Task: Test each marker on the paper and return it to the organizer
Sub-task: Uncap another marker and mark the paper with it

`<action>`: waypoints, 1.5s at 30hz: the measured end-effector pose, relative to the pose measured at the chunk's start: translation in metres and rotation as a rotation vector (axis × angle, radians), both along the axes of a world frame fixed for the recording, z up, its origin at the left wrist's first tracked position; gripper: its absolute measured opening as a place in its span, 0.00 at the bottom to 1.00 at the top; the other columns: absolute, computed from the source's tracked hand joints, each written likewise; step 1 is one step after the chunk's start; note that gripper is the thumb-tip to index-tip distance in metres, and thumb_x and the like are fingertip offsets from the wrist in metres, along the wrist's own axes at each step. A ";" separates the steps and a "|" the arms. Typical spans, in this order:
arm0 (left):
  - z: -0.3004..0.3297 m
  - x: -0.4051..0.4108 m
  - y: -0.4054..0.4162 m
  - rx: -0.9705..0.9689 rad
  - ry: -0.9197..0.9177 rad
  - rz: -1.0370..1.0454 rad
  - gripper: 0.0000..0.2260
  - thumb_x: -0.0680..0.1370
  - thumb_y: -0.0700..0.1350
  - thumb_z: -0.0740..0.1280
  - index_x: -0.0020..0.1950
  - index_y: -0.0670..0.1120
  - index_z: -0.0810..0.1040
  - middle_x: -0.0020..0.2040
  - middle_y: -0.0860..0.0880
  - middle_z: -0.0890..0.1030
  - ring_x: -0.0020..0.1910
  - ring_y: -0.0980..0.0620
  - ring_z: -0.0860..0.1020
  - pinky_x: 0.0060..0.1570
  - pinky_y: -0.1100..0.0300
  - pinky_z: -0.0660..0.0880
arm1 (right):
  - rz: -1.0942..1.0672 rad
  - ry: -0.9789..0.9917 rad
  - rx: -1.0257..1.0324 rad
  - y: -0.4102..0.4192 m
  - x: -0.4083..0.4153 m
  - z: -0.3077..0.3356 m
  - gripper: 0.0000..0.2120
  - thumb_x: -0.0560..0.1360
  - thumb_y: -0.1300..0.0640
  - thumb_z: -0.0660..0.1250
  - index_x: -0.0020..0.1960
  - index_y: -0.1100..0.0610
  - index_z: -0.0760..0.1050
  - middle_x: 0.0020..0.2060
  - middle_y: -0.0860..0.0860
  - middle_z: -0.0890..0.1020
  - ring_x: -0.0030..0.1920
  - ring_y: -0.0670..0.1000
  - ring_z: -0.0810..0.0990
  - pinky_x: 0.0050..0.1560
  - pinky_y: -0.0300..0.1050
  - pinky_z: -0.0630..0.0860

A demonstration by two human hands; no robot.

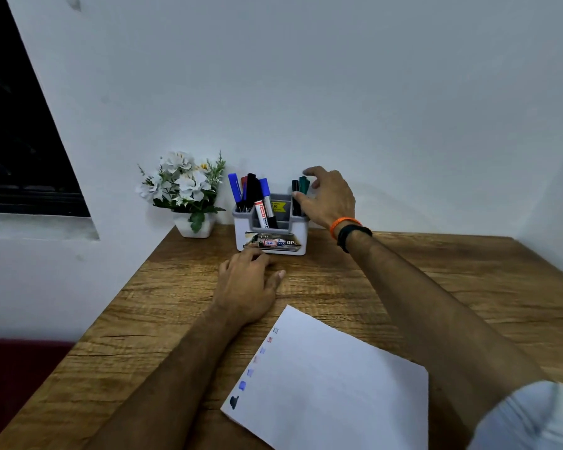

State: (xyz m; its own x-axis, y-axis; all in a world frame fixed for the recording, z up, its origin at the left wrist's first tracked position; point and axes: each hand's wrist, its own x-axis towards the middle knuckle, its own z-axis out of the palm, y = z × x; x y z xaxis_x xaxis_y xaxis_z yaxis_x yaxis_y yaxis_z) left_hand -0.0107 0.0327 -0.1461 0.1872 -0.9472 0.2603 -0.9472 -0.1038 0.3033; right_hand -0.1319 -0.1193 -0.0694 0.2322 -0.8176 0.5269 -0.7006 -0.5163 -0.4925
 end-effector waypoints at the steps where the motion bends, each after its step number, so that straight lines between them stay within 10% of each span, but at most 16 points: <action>1: 0.000 0.000 0.000 -0.003 0.003 -0.001 0.20 0.80 0.58 0.57 0.69 0.52 0.71 0.72 0.50 0.67 0.70 0.49 0.64 0.69 0.47 0.59 | 0.022 0.060 -0.015 -0.002 0.001 0.000 0.24 0.74 0.45 0.70 0.69 0.48 0.72 0.61 0.54 0.74 0.57 0.55 0.78 0.55 0.48 0.76; 14: -0.002 0.001 -0.001 0.000 -0.008 -0.002 0.20 0.80 0.58 0.57 0.69 0.51 0.71 0.72 0.50 0.66 0.72 0.49 0.63 0.70 0.46 0.58 | 0.223 -0.266 0.076 0.012 -0.006 -0.001 0.20 0.69 0.54 0.78 0.57 0.50 0.73 0.46 0.48 0.81 0.40 0.48 0.79 0.44 0.46 0.79; 24: 0.001 0.001 0.000 0.028 0.011 -0.004 0.20 0.79 0.59 0.58 0.68 0.51 0.72 0.71 0.49 0.69 0.70 0.49 0.65 0.69 0.45 0.61 | 0.204 -0.361 0.035 0.035 -0.015 0.008 0.14 0.73 0.52 0.75 0.58 0.54 0.83 0.49 0.49 0.86 0.48 0.46 0.83 0.54 0.45 0.80; 36: 0.063 -0.019 0.049 -0.430 0.854 -0.231 0.19 0.76 0.58 0.63 0.58 0.46 0.80 0.50 0.51 0.84 0.51 0.55 0.81 0.52 0.57 0.78 | 0.553 -0.479 0.277 0.123 -0.050 0.012 0.22 0.73 0.57 0.75 0.64 0.57 0.74 0.40 0.52 0.83 0.41 0.53 0.85 0.49 0.50 0.82; 45: 0.056 -0.020 0.068 -0.345 0.942 -0.322 0.05 0.74 0.40 0.71 0.47 0.41 0.80 0.35 0.51 0.83 0.33 0.57 0.80 0.32 0.64 0.76 | 0.600 -0.407 0.420 0.158 -0.070 -0.030 0.23 0.69 0.56 0.79 0.60 0.57 0.75 0.34 0.47 0.84 0.36 0.46 0.84 0.41 0.41 0.79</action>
State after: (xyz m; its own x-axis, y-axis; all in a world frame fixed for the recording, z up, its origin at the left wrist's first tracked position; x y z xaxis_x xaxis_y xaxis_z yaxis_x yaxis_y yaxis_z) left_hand -0.0309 0.1004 -0.0896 0.2068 -0.8902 0.4059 -0.2810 0.3433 0.8962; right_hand -0.2016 0.0387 -0.0994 0.5483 -0.7627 0.3429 -0.0911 -0.4620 -0.8822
